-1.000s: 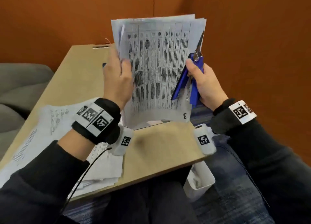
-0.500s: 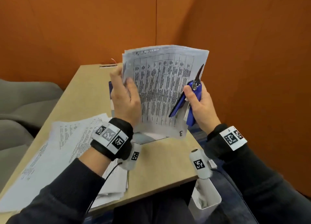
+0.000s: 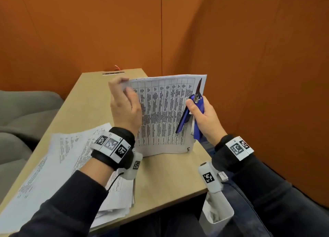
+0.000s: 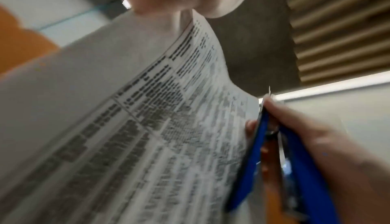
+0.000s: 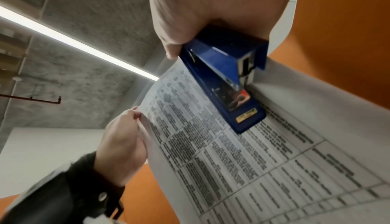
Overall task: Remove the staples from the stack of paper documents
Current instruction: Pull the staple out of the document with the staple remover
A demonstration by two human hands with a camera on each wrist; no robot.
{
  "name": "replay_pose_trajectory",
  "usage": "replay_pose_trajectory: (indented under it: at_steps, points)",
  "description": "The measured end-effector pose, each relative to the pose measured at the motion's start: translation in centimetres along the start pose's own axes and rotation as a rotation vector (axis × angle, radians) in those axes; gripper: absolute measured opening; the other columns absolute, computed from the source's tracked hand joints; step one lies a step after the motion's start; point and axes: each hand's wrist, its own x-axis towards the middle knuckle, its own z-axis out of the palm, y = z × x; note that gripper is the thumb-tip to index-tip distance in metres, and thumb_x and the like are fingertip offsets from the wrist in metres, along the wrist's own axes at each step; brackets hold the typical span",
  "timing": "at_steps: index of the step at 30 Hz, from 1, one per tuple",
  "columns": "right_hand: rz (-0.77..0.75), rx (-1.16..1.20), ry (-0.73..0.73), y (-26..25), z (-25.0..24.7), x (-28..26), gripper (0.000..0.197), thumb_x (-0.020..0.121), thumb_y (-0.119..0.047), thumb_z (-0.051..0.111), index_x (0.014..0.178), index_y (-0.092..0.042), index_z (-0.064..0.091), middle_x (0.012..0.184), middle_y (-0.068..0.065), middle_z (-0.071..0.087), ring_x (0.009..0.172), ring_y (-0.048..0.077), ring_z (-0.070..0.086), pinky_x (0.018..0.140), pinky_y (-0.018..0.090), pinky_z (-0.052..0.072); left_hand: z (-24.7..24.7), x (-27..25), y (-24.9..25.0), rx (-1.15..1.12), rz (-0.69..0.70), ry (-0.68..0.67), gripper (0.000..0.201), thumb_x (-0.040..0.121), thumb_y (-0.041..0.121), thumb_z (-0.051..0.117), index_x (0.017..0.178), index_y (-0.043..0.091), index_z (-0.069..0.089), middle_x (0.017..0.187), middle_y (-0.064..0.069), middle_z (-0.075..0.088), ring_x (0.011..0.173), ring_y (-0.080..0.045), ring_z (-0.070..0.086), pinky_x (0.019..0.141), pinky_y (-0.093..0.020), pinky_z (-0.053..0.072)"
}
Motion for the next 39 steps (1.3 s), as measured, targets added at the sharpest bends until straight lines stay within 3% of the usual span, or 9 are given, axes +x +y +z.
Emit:
replay_pose_trajectory:
  at_steps: [4,8,14,17,22,26,29,34,39]
  points:
    - [-0.042,0.009,0.064,-0.6,0.6,0.3,0.071,0.081,-0.066,0.057,0.114,-0.004,0.054,0.11,0.028,0.06,0.101,0.041,0.06,0.095,0.054,0.049,0.7,0.7,0.3,-0.13,-0.154,0.041,0.022,0.096,0.001,0.033,0.115,0.005,0.045,0.083,0.017,0.044,0.068,0.013,0.049,0.064,-0.004,0.034]
    - [0.019,0.051,0.12,0.0,0.5,0.6,0.069,0.079,-0.068,0.06,0.111,-0.007,0.057,0.111,0.028,0.061,0.103,0.043,0.061,0.094,0.057,0.049,1.1,-0.2,-1.3,-0.129,-0.297,-0.093,0.018,0.101,0.015,0.034,0.091,0.006,0.046,0.07,0.01,0.041,0.06,0.009,0.041,0.058,-0.014,0.031]
    - [0.09,0.02,0.085,1.2,0.1,0.5,0.056,0.081,-0.064,0.058,0.109,-0.016,0.061,0.109,0.015,0.069,0.101,0.031,0.066,0.096,0.053,0.051,2.0,-1.9,-3.4,-0.079,-0.302,-0.141,0.022,0.101,0.016,0.036,0.087,0.003,0.046,0.07,0.004,0.042,0.061,0.003,0.04,0.057,-0.02,0.032]
    - [0.085,0.026,0.097,0.7,-0.2,0.9,0.071,0.081,-0.067,0.06,0.107,-0.001,0.058,0.109,0.026,0.064,0.101,0.042,0.062,0.095,0.058,0.049,2.2,-0.8,-3.3,0.006,-0.311,-0.099,0.023,0.101,0.018,0.041,0.081,0.008,0.045,0.067,-0.001,0.045,0.056,-0.009,0.037,0.055,-0.032,0.028]
    - [0.088,-0.041,0.138,-1.1,-2.5,2.6,0.043,0.095,-0.047,0.056,0.078,-0.008,0.057,0.081,0.014,0.061,0.073,0.025,0.057,0.074,0.037,0.045,1.1,1.3,-2.8,0.078,-0.286,-0.176,0.041,0.098,0.02,0.051,0.06,0.022,0.034,0.056,0.007,0.038,0.052,-0.008,0.032,0.05,-0.029,0.024]
    - [-0.1,-0.156,0.359,-2.8,-2.2,3.7,0.033,0.096,-0.042,0.057,0.079,-0.017,0.047,0.087,0.009,0.049,0.068,0.011,0.047,0.065,0.021,0.038,1.6,-1.4,-2.7,0.057,-0.292,-0.375,0.032,0.096,0.016,0.054,0.064,0.016,0.048,0.062,0.001,0.05,0.058,-0.013,0.043,0.053,-0.023,0.031]
    - [-0.201,-0.02,0.453,-4.2,-0.7,4.5,0.019,0.097,-0.036,0.057,0.083,-0.026,0.048,0.084,0.001,0.05,0.063,0.002,0.046,0.061,0.013,0.04,2.5,-4.0,-2.2,0.024,-0.32,-0.499,0.039,0.095,0.016,0.056,0.059,0.019,0.043,0.055,0.008,0.039,0.052,-0.005,0.034,0.049,-0.013,0.029]
    - [-0.138,-0.055,0.309,-3.3,2.5,5.9,0.023,0.093,-0.046,0.055,0.088,-0.024,0.054,0.086,0.016,0.067,0.077,0.031,0.066,0.078,0.05,0.055,3.6,-5.3,-2.1,-0.073,-0.364,-0.579,0.015,0.094,0.027,0.057,0.097,0.013,0.06,0.07,0.001,0.06,0.064,-0.013,0.053,0.063,-0.032,0.044]
    - [-0.084,-0.092,0.273,-2.6,4.5,6.6,0.031,0.091,-0.053,0.052,0.074,-0.026,0.048,0.071,0.005,0.058,0.076,0.037,0.064,0.077,0.055,0.053,4.1,-6.1,-1.5,-0.096,-0.348,-0.638,0.049,0.094,0.023,0.057,0.138,0.022,0.033,0.055,0.009,0.044,0.048,-0.003,0.042,0.054,-0.02,0.036]
